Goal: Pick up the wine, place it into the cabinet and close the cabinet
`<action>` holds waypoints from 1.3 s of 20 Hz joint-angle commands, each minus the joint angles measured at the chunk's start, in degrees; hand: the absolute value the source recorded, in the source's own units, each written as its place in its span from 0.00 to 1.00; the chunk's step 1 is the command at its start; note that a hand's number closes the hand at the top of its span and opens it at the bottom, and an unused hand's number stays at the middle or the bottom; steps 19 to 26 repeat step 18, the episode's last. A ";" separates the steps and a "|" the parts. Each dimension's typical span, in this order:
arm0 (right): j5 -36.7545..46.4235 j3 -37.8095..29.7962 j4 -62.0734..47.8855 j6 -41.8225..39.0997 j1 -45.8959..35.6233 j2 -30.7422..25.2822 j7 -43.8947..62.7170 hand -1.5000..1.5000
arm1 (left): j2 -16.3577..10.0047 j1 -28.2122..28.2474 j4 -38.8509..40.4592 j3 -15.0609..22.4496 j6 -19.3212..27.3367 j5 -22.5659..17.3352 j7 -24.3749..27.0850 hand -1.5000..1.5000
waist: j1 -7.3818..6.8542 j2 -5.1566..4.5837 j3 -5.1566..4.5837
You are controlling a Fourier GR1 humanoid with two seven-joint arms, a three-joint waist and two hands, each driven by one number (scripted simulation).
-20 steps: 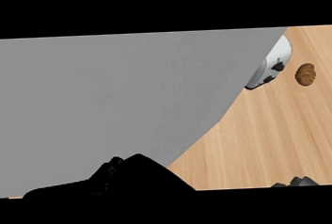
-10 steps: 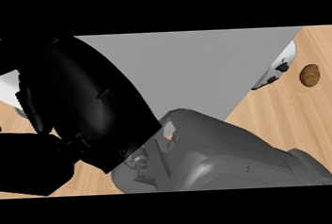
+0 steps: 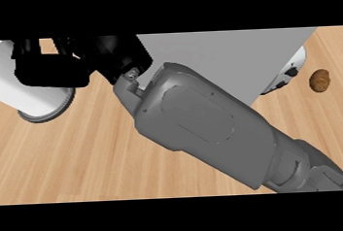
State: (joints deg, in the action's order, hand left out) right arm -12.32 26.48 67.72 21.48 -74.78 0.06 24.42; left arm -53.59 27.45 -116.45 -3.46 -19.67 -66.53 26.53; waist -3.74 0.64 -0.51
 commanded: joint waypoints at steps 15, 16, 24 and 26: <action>1.13 -3.36 -19.15 -3.80 4.36 -7.84 -14.50 1.00 | -0.20 -1.12 -1.60 -2.67 2.81 -2.01 -2.07 1.00 | 2.11 -2.51 0.53; 1.29 -3.74 -19.73 -2.15 4.28 -6.38 -15.67 1.00 | -0.16 -1.52 -1.12 -2.57 2.79 -2.25 -2.15 1.00 | 2.10 -2.97 0.45; 1.19 -3.41 -20.42 -2.78 2.91 -6.34 -14.77 1.00 | 0.18 -1.13 -2.36 -1.95 2.96 -2.17 -2.33 1.00 | 1.74 -2.31 0.40; 1.19 -3.41 -20.42 -2.78 2.91 -6.34 -14.77 1.00 | 0.18 -1.13 -2.36 -1.95 2.96 -2.17 -2.33 1.00 | 1.74 -2.31 0.40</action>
